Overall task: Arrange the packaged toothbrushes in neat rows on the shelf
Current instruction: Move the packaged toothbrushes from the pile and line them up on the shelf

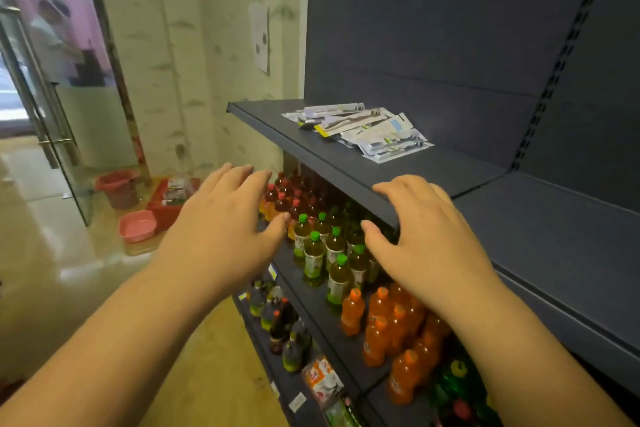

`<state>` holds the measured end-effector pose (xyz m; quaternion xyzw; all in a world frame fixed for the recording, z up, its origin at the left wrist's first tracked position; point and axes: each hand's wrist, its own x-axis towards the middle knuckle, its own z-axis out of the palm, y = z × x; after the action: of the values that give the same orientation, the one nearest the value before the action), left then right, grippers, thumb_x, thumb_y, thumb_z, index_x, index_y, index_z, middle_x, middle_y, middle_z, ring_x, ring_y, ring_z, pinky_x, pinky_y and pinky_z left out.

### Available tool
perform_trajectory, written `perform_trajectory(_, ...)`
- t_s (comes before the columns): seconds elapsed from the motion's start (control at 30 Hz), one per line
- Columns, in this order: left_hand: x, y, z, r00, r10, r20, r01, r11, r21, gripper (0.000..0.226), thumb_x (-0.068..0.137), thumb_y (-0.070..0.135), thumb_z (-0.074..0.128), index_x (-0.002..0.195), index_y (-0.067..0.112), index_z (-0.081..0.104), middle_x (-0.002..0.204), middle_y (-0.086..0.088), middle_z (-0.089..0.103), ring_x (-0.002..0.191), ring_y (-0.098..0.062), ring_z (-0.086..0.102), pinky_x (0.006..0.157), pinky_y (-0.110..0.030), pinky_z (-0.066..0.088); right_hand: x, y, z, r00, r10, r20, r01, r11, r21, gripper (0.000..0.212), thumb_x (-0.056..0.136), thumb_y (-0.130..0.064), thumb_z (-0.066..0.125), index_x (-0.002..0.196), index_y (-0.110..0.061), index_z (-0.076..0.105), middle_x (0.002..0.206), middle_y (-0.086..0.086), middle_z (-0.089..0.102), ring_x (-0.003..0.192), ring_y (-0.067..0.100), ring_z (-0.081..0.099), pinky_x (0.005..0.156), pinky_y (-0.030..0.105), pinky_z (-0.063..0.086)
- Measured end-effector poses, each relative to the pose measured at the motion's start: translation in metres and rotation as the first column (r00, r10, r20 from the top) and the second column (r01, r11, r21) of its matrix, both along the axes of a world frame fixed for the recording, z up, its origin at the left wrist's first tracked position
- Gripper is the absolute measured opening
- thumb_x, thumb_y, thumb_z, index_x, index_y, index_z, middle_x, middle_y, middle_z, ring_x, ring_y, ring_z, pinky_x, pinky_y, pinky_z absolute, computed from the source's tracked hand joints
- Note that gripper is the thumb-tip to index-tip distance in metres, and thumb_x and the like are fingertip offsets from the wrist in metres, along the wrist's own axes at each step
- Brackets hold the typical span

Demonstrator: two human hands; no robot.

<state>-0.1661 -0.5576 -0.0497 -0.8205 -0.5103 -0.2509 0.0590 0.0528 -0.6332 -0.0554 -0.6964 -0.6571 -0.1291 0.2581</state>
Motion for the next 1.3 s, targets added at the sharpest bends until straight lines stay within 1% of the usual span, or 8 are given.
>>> perform_trajectory(0.23, 0.001, 0.096, -0.003, 0.990, -0.138, -0.013, 0.138, 0.990, -0.027, 0.068, 0.090, 0.055, 0.046, 0.148, 0.023, 0.032, 0.152, -0.002, 0.035, 0.144, -0.022, 0.022, 0.116, -0.036, 0.020, -0.015, 0.074, -0.001, 0.995, -0.100, 0.006, 0.100, 0.993, -0.055, 0.054, 0.092, -0.053, 0.052, 0.141, -0.031, 0.044, 0.138, -0.013, 0.039, 0.129, 0.009, 0.036, 0.104, 0.034, 0.039)
perform_trajectory(0.47, 0.039, 0.187, -0.008, 0.968, -0.250, -0.021, 0.250, 0.968, -0.027, 0.067, 0.090, 0.055, 0.046, 0.148, 0.025, 0.031, 0.150, 0.001, 0.037, 0.140, -0.018, 0.028, 0.114, -0.036, 0.026, -0.006, 0.144, -0.004, 0.988, -0.153, -0.021, 0.152, 0.988, -0.036, 0.054, 0.092, -0.054, 0.050, 0.141, -0.033, 0.042, 0.141, -0.012, 0.037, 0.132, 0.011, 0.033, 0.106, 0.036, 0.037)
perform_trajectory(0.63, 0.062, 0.242, 0.001, 0.953, -0.299, -0.046, 0.297, 0.954, -0.042, 0.070, 0.090, 0.057, 0.045, 0.149, 0.025, 0.029, 0.154, 0.002, 0.032, 0.143, -0.018, 0.024, 0.115, -0.035, 0.022, 0.002, 0.183, 0.000, 0.979, -0.200, -0.032, 0.199, 0.979, -0.032, 0.053, 0.092, -0.055, 0.047, 0.140, -0.034, 0.040, 0.138, -0.012, 0.038, 0.129, 0.009, 0.035, 0.104, 0.034, 0.038)
perform_trajectory(0.77, 0.081, 0.282, 0.011, 0.934, -0.356, -0.024, 0.354, 0.933, -0.062, 0.070, 0.088, 0.058, 0.046, 0.148, 0.027, 0.031, 0.151, 0.001, 0.035, 0.139, -0.021, 0.030, 0.113, -0.036, 0.026, 0.007, 0.203, 0.006, 0.964, -0.266, -0.015, 0.265, 0.963, -0.056, 0.054, 0.092, -0.056, 0.046, 0.141, -0.034, 0.039, 0.140, -0.011, 0.037, 0.129, 0.011, 0.034, 0.103, 0.034, 0.036)
perform_trajectory(0.87, 0.105, 0.310, 0.013, 0.919, -0.393, 0.018, 0.393, 0.913, -0.108, 0.069, 0.087, 0.059, 0.045, 0.148, 0.030, 0.031, 0.150, 0.002, 0.037, 0.135, -0.025, 0.036, 0.110, -0.039, 0.033, 0.014, 0.213, 0.007, 0.944, -0.329, -0.007, 0.328, 0.942, -0.068, 0.054, 0.091, -0.057, 0.047, 0.139, -0.034, 0.041, 0.140, -0.011, 0.038, 0.129, 0.012, 0.035, 0.102, 0.034, 0.036)
perform_trajectory(1.0, 0.147, 0.349, 0.013, 0.914, -0.406, 0.002, 0.402, 0.904, -0.143, 0.066, 0.088, 0.063, 0.043, 0.145, 0.031, 0.031, 0.145, -0.003, 0.036, 0.129, -0.028, 0.042, 0.102, -0.041, 0.040, 0.027, 0.225, 0.008, 0.901, -0.434, -0.002, 0.433, 0.898, -0.073, 0.052, 0.090, -0.057, 0.050, 0.136, -0.033, 0.046, 0.136, -0.010, 0.044, 0.126, 0.014, 0.040, 0.098, 0.034, 0.040)
perform_trajectory(1.13, 0.178, 0.381, 0.005, 0.909, -0.415, -0.032, 0.405, 0.900, -0.162, 0.071, 0.084, 0.069, 0.045, 0.141, 0.028, 0.035, 0.136, -0.010, 0.033, 0.121, -0.032, 0.044, 0.096, -0.046, 0.045, 0.031, 0.236, 0.007, 0.854, -0.520, -0.006, 0.517, 0.850, -0.099, 0.056, 0.090, -0.058, 0.048, 0.140, -0.035, 0.040, 0.136, -0.013, 0.041, 0.128, 0.011, 0.036, 0.103, 0.033, 0.040)
perform_trajectory(1.3, 0.192, 0.406, 0.006, 0.868, -0.494, -0.043, 0.484, 0.862, -0.151, 0.062, 0.084, 0.067, 0.045, 0.131, 0.026, 0.048, 0.123, -0.009, 0.042, 0.113, -0.030, 0.046, 0.090, -0.043, 0.044, 0.033, 0.248, 0.008, 0.800, -0.600, 0.004, 0.595, 0.791, -0.140, 0.052, 0.091, -0.059, 0.045, 0.137, -0.036, 0.039, 0.133, -0.015, 0.040, 0.125, 0.009, 0.035, 0.101, 0.028, 0.039)
